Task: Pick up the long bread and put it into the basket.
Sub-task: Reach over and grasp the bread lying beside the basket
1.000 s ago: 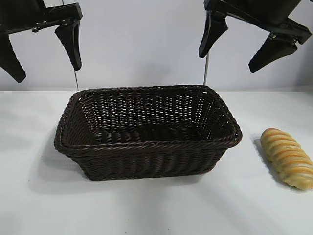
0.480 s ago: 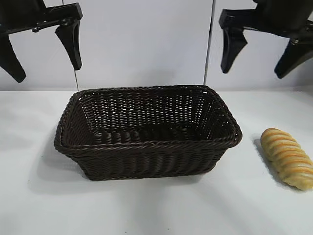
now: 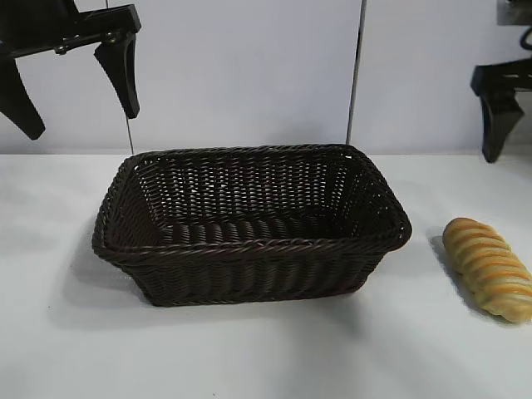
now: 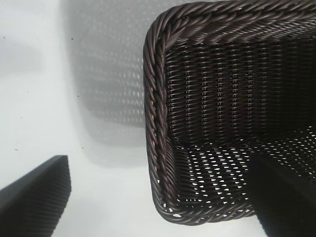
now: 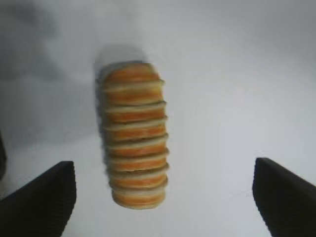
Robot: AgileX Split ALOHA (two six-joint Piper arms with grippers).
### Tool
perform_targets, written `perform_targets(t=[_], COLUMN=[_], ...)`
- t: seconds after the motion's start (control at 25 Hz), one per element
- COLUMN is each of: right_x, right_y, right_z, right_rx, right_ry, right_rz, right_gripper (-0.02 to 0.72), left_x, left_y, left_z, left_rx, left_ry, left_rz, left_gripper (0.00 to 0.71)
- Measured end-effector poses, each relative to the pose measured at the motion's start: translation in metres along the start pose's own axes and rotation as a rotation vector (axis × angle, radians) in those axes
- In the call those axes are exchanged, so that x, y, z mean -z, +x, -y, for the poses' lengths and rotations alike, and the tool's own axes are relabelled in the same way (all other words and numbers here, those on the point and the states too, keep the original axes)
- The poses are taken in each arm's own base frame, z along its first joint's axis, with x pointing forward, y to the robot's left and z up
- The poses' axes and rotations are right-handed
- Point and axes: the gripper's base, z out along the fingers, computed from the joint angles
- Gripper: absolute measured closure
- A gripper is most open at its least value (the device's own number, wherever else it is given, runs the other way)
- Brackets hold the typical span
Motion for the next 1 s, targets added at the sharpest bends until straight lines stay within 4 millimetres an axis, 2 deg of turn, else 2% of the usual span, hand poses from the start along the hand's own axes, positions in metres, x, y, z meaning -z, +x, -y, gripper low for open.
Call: perform_targets(t=[0.28,0.56,0.6,0.68,0.76,0.8,0.88,1.0], right_x=[-0.019,-0.051,-0.054,-0.058,-0.058,-0.058,-0.058,-0.058], right_y=[0.01,0.012,0.012,0.013,0.012,0.012,0.011,0.011], right_z=[-0.001,0.001,0.001,0.001,0.001,0.001,0.001,0.001], right_rx=[-0.009,-0.012,-0.013,-0.014,-0.019,-0.02,-0.022,-0.023], right_ry=[-0.012,0.001,0.002,0.004,0.002,0.002,0.002,0.002], right_rz=[0.026,-0.036,-0.043,-0.052,-0.045,-0.04,-0.035,-0.036], right_gripper=[0.014,0.033,0.069,0.223,0.451,0.542,0.622,0.65], left_x=[0.0,0.0,0.0,0.0,0.0,0.0,0.0,0.0], left_y=[0.0,0.0,0.0,0.0,0.0,0.0,0.0,0.0], left_z=[0.0,0.0,0.0,0.0,0.0,0.0,0.0,0.0], left_rx=[0.0,0.0,0.0,0.0,0.0,0.0,0.0,0.0], left_ry=[0.0,0.0,0.0,0.0,0.0,0.0,0.0,0.0], left_rz=[0.0,0.0,0.0,0.0,0.0,0.0,0.0,0.0], left_gripper=[0.016,0.016,0.016,0.016,0.016,0.016,0.016,0.016])
